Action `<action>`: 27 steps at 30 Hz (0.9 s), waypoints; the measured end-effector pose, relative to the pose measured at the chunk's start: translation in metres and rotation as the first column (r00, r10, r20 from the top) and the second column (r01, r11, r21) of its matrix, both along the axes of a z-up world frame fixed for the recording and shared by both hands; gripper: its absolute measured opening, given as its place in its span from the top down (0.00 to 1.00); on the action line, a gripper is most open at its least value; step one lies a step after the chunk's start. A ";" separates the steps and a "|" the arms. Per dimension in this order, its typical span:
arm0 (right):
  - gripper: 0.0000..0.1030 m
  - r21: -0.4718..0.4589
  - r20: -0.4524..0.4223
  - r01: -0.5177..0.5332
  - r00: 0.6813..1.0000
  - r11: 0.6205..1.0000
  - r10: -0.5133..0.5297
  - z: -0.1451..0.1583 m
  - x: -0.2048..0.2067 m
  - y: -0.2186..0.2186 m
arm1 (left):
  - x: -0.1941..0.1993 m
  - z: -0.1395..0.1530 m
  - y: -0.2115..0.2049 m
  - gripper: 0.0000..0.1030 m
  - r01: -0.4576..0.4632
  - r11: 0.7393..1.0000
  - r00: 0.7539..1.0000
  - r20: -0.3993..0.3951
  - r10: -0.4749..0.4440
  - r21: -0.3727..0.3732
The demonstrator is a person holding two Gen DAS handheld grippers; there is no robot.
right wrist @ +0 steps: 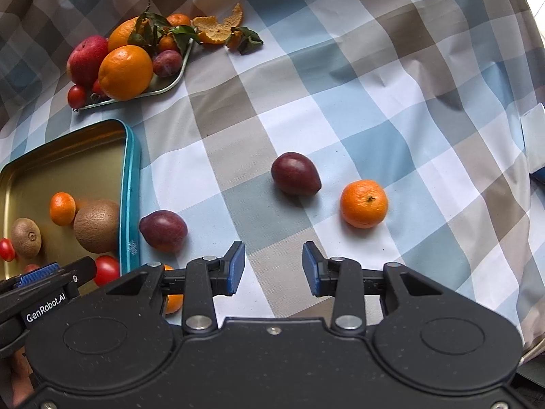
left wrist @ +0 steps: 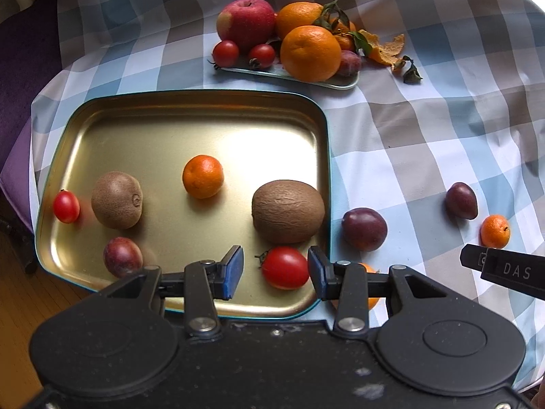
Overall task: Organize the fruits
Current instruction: 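Move both tools away from the tray toward loose tangerines on the cloth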
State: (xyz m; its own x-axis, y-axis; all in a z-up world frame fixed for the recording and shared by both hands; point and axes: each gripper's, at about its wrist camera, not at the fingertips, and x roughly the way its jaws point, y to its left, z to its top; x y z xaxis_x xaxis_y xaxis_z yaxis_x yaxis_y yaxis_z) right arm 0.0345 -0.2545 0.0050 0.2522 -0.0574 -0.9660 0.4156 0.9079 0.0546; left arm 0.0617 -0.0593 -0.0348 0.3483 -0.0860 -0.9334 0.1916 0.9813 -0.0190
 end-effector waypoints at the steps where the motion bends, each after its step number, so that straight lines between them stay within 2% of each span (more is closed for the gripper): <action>1: 0.55 -0.002 -0.001 0.009 1.000 1.000 -0.009 -0.001 -0.001 -0.003 | -0.002 0.001 -0.005 0.59 0.009 1.000 1.000 0.007 -0.009 0.003; 9: 0.55 -0.022 -0.007 0.070 0.998 0.997 -0.070 -0.008 -0.014 -0.026 | -0.023 0.004 -0.053 0.59 0.116 0.991 0.989 0.081 -0.121 0.069; 17: 0.55 -0.039 -0.018 0.113 0.993 0.993 -0.114 -0.015 -0.024 -0.042 | -0.044 -0.009 -0.102 0.59 0.238 0.956 0.963 0.085 -0.255 0.172; 25: 0.55 -0.046 -0.029 0.159 0.987 0.986 -0.161 -0.021 -0.031 -0.058 | -0.042 -0.020 -0.113 0.58 0.244 0.952 0.966 0.036 -0.255 0.185; 27: 0.55 -0.042 -0.032 0.162 0.986 0.986 -0.163 -0.023 -0.031 -0.060 | -0.041 -0.021 -0.114 0.58 0.232 0.952 0.968 0.046 -0.246 0.199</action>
